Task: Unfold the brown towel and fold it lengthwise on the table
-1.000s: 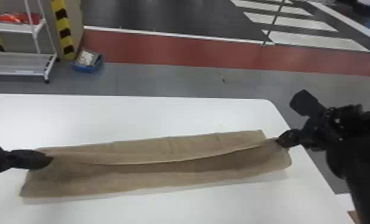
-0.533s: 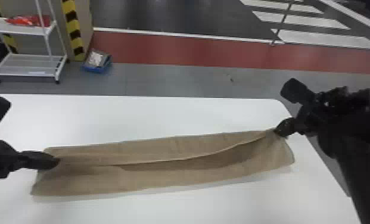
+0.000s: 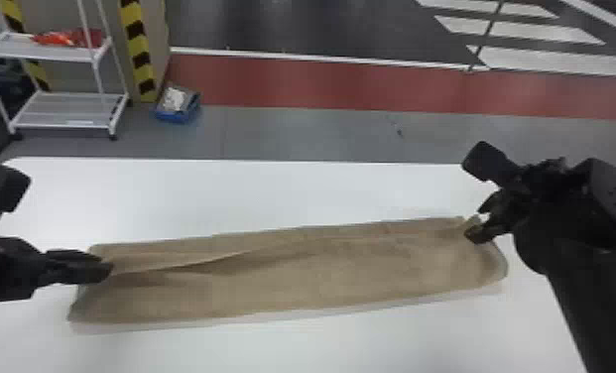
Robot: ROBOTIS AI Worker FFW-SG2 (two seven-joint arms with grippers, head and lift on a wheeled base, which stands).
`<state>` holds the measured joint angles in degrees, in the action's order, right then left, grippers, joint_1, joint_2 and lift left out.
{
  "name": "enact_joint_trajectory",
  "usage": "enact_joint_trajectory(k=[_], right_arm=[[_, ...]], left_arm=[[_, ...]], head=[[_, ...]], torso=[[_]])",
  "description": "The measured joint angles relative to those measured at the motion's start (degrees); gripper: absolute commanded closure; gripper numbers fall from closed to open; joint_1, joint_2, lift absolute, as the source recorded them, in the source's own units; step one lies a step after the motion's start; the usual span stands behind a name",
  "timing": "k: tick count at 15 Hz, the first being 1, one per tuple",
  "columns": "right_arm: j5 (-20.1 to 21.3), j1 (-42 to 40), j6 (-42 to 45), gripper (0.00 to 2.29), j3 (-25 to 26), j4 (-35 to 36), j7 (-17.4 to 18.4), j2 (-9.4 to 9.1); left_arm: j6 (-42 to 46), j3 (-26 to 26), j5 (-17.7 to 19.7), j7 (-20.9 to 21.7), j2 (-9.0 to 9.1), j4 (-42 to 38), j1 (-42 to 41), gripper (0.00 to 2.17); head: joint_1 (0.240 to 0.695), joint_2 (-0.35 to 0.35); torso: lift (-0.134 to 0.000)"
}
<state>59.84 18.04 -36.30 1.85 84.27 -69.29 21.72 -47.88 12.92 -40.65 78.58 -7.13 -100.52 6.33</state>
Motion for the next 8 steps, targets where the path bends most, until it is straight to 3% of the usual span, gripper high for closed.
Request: enact_joint_trajectory(k=[5, 7, 8], right_arm=[[3.3, 0.4, -2.4, 0.11, -1.6, -2.6, 4.0, -0.42], [2.9, 0.5, -4.5, 0.11, -1.2, -2.7, 4.0, -0.81], [2.4, 0.5, -5.1, 0.12, -0.6, -2.7, 4.0, -0.87]], left_arm=[[-0.2, 1.0, 2.3, -3.4, 0.38, -0.2, -0.1, 0.89], [-1.0, 2.8, 4.6, -6.2, 0.8, -1.1, -0.6, 0.13], [-1.9, 3.8, 6.1, -7.8, 0.84, -1.4, -0.9, 0.01]], head=[[0.695, -0.179], [0.695, -0.173], [0.695, -0.169]], torso=[[-0.109], [-0.109], [-0.109]])
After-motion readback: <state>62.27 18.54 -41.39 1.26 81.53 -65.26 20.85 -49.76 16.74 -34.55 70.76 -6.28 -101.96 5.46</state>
